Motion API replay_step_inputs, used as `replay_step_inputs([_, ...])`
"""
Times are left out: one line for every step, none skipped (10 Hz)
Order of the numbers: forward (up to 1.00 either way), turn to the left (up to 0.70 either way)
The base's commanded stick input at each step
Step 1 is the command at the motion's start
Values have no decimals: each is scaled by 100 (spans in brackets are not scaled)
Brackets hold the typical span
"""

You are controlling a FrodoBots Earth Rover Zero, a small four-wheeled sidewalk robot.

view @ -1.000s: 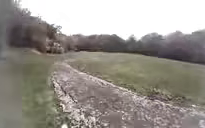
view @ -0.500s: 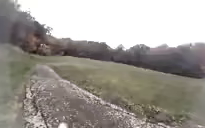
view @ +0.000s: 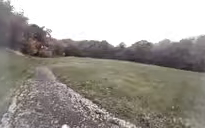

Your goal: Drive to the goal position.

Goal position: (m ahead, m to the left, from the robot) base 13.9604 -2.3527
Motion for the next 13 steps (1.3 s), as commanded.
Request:
replay_step_inputs([100, 40])
replay_step_inputs([100, 40])
replay_step_inputs([100, 40])
replay_step_inputs([100, 40])
replay_step_inputs([100, 40])
replay_step_inputs([100, 40])
replay_step_inputs([100, 40])
replay_step_inputs([100, 40])
replay_step_inputs([100, 40])
replay_step_inputs([100, 34])
replay_step_inputs([100, 27])
replay_step_inputs([100, 0])
replay_step_inputs([100, 0])
